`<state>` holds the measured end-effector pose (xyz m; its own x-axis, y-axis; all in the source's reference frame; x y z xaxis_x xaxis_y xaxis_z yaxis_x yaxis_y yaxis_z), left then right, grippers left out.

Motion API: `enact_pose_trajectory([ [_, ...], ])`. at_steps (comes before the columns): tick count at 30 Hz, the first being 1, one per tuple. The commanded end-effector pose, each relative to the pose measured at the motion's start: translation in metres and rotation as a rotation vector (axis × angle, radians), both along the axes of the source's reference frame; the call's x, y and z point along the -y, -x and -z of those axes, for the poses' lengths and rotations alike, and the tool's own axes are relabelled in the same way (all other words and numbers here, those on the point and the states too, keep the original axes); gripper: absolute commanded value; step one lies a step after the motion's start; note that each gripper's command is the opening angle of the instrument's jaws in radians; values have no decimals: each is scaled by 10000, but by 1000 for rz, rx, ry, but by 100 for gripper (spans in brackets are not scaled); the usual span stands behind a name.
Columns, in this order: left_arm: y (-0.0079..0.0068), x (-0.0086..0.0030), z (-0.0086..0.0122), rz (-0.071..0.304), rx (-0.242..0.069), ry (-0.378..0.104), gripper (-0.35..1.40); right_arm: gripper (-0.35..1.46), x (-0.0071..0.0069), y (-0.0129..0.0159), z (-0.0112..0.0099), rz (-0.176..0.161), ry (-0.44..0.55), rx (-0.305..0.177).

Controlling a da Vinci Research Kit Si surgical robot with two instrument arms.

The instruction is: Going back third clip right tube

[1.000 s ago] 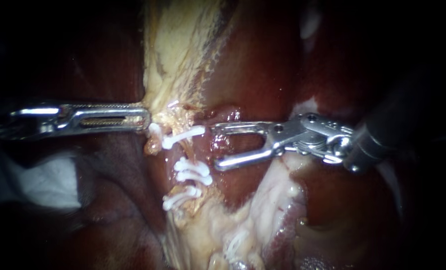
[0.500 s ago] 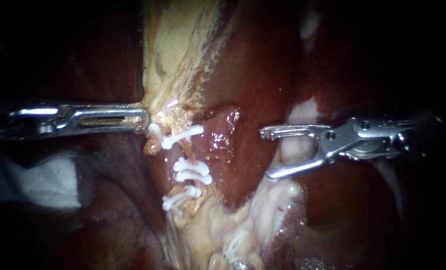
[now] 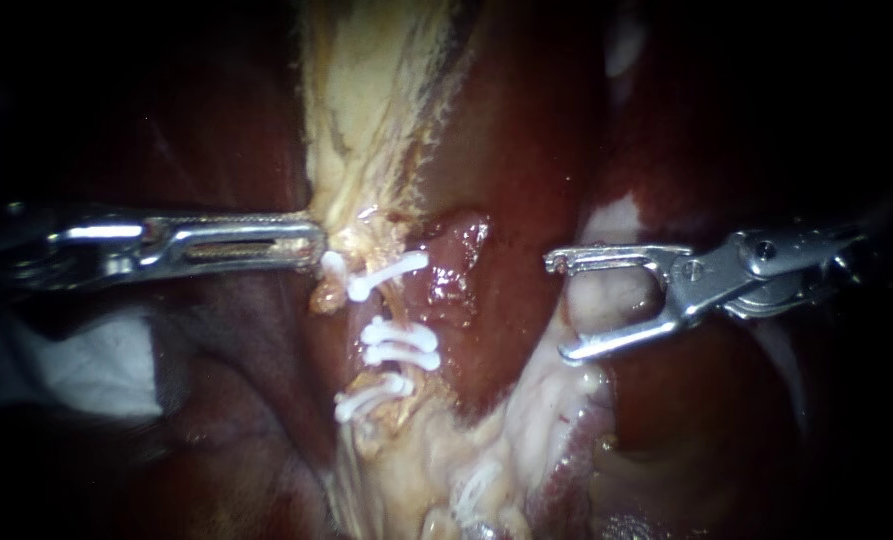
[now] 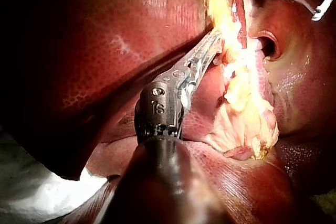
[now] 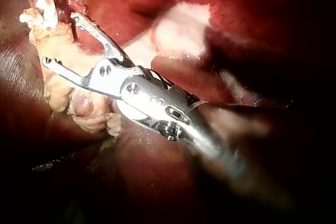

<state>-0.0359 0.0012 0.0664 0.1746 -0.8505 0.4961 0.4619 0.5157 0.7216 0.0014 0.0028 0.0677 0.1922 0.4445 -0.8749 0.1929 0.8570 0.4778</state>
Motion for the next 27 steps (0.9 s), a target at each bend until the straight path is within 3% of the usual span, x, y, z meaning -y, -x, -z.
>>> enact_pose_trajectory([
  [1, 6, 1, -2, -5, 1, -2, -35, 60, 0, 0, 0, 0, 0, 0],
  [5, 22, -1, -9, -3, 0, -1, -35, 60, 1, 0, 1, 0, 0, 0],
  [10, 32, -5, -18, 0, -3, 2, -35, 60, 2, -1, 2, -1, 0, -1],
  [27, 35, -8, -24, -3, -3, 8, -35, 60, 4, -1, 4, -2, 1, -1],
])
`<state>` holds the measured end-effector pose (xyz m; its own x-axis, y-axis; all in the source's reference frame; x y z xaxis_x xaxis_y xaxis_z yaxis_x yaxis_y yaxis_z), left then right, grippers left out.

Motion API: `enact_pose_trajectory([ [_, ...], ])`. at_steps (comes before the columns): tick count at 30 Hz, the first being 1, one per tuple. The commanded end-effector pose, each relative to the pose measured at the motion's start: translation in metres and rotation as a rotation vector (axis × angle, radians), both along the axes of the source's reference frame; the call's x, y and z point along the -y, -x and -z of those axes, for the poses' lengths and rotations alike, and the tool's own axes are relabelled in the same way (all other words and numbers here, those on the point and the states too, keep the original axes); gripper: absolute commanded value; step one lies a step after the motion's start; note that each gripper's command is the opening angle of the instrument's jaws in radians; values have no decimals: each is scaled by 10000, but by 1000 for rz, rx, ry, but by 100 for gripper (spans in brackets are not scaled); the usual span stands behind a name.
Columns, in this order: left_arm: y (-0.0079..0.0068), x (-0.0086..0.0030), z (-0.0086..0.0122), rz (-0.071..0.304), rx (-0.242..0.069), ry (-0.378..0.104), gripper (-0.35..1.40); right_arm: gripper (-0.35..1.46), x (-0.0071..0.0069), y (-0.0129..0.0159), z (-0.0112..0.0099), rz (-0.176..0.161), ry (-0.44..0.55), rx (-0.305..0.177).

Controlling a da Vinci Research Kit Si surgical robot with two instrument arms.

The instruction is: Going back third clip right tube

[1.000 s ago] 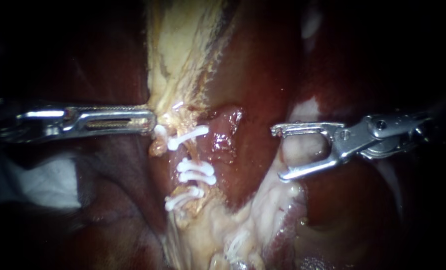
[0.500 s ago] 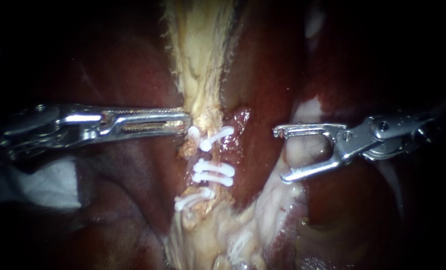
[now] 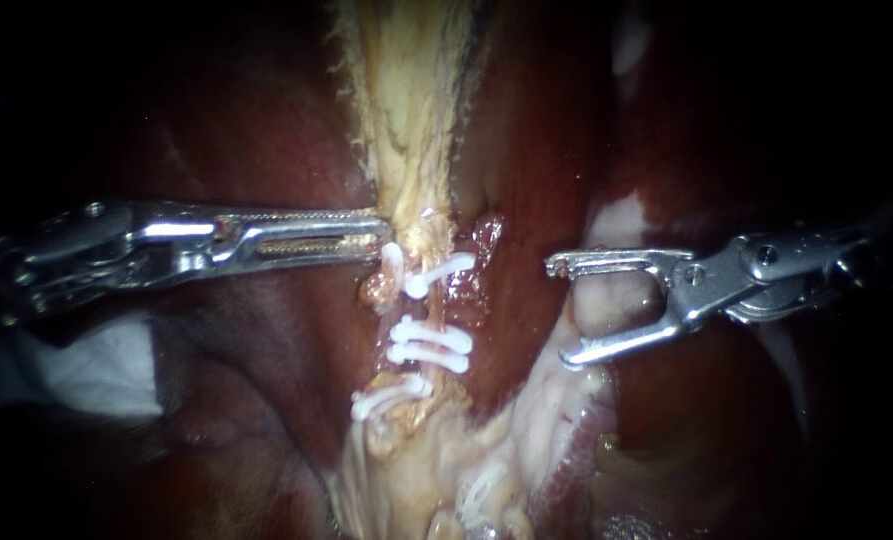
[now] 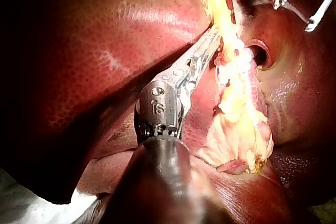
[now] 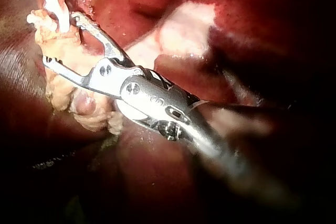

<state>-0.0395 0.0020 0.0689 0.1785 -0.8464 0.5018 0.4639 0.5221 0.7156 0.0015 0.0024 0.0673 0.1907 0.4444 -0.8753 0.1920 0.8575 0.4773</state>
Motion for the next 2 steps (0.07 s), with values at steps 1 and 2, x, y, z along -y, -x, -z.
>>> enact_pose_trajectory([
  [1, 0, 0, 0, 0, 1, 0, -35, 60, 0, 0, 0, 0, 8, -3],
  [2, 0, 0, 0, 0, 1, 0, -35, 60, 0, 0, 1, 0, 8, -3],
])
